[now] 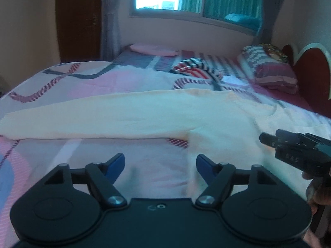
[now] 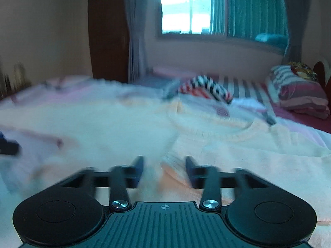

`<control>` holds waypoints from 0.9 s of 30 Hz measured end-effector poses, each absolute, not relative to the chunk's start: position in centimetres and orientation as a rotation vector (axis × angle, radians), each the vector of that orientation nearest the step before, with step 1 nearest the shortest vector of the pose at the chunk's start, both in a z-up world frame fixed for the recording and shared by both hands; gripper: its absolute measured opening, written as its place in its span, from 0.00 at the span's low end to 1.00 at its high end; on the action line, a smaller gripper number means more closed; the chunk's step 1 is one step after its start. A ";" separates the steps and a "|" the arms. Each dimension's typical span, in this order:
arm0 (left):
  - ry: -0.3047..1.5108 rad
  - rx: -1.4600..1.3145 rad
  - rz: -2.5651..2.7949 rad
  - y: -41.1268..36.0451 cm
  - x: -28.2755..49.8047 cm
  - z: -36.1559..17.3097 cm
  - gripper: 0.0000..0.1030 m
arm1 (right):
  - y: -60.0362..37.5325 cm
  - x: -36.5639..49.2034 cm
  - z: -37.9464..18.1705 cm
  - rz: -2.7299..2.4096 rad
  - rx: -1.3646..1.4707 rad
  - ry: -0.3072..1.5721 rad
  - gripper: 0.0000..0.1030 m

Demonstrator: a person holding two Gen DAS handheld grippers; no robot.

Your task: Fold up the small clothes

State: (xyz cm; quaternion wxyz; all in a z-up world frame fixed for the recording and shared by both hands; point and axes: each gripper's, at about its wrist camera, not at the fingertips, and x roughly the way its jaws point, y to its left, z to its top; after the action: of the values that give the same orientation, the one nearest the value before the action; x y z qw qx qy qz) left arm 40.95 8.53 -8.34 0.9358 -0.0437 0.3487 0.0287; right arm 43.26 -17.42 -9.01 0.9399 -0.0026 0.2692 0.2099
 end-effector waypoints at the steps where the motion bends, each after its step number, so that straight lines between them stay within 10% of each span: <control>1: 0.707 -0.094 0.035 7.9 41.3 -8.3 0.67 | -18.0 42.7 -8.6 0.409 0.024 0.533 0.47; 12: 0.797 -0.208 -0.268 -3.8 50.3 -10.8 0.52 | -32.1 40.9 -6.6 0.089 0.243 0.512 0.31; 20: 0.863 -0.203 -0.291 -7.5 53.2 -13.4 0.02 | -43.4 39.7 -6.6 -0.169 0.402 0.532 0.31; 27: 0.713 -0.147 -0.217 -5.3 51.8 -10.3 0.02 | -46.5 38.6 -6.7 -0.197 0.473 0.558 0.31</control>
State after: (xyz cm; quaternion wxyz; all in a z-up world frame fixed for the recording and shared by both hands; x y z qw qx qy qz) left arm 51.84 -5.28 -10.31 0.9287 -0.0716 0.3482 -0.1058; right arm 38.57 -46.46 -6.72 0.9292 0.2307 0.2723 -0.0959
